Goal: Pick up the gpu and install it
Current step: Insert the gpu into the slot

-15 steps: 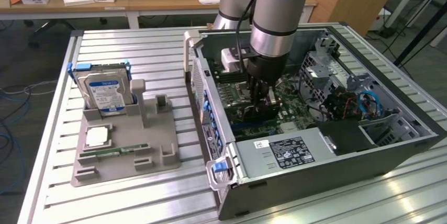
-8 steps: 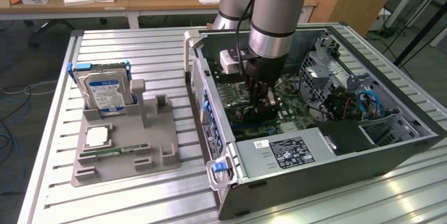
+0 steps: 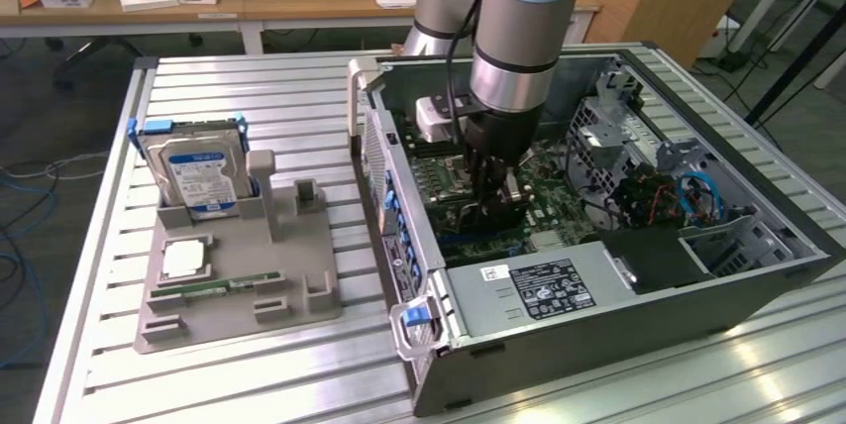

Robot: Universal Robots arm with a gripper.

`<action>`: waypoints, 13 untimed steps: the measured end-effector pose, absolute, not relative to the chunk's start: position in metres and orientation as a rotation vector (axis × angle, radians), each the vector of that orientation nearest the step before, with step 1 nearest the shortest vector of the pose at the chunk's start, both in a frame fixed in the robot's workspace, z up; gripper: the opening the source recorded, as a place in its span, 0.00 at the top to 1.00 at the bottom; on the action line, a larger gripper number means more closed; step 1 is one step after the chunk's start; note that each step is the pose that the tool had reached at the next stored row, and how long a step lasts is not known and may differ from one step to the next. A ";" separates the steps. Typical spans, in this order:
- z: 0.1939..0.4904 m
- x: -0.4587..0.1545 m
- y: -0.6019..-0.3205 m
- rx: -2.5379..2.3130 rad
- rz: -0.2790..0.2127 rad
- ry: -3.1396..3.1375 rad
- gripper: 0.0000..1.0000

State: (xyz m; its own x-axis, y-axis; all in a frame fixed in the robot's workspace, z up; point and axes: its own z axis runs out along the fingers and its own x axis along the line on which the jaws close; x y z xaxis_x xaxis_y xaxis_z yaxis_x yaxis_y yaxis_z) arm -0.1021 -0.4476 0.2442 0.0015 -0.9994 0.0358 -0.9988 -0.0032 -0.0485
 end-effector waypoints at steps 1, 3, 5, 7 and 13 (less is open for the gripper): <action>0.243 -0.102 -0.447 -2.216 -0.093 2.210 0.74; 0.241 -0.102 -0.448 -2.216 -0.094 2.211 0.74; 0.240 -0.103 -0.448 -2.216 -0.094 2.211 0.74; 0.241 -0.102 -0.447 -2.215 -0.093 2.210 0.74; 0.265 -0.103 -0.447 -2.216 -0.094 2.210 0.55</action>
State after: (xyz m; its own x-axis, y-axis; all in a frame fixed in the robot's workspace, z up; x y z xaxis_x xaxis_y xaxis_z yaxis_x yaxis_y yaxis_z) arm -0.1026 -0.4475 0.2652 0.0014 -0.9994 0.0348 -0.9988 -0.0032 -0.0497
